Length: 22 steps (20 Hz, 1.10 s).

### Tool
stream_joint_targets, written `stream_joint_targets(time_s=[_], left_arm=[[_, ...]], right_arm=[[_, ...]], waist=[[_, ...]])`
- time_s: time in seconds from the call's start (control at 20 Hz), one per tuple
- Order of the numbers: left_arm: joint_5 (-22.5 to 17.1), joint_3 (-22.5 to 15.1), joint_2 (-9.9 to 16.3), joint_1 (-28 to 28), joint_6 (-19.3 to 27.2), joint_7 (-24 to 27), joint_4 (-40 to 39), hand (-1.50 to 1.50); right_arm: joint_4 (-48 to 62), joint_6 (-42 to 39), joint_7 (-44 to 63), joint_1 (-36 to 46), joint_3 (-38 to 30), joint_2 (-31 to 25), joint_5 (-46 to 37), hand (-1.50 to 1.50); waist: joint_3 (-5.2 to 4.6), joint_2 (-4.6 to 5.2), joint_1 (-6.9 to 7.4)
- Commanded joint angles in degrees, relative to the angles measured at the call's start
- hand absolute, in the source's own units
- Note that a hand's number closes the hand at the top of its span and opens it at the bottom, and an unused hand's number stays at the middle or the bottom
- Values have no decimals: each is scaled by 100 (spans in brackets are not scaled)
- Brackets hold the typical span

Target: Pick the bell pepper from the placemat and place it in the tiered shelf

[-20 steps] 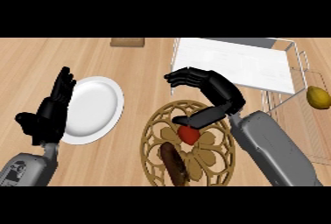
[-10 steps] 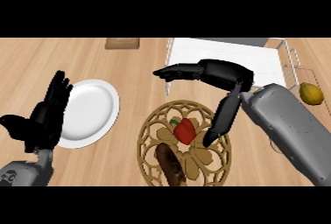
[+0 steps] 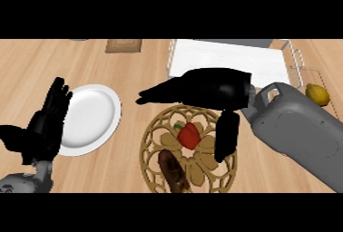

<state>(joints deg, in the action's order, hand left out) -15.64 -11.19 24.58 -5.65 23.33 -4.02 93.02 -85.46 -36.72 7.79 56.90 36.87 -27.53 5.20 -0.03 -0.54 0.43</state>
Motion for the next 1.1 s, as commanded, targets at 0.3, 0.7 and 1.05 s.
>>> stream_joint_targets(time_s=[0.3,0.7,1.05], left_arm=[[73,150,-37,14,-48,-325,281,0],[46,260,-150,142,-343,-39,84,0],[301,390,-330,219,-415,-93,292,0]], right_arm=[[-946,449,1512,-620,975,644,-1803,-150],[-359,418,1468,-639,1649,657,-3393,-150],[229,717,627,-1231,1148,921,-4221,-150]], waist=[[4,35,-40],[2,50,-7],[3,59,3]])
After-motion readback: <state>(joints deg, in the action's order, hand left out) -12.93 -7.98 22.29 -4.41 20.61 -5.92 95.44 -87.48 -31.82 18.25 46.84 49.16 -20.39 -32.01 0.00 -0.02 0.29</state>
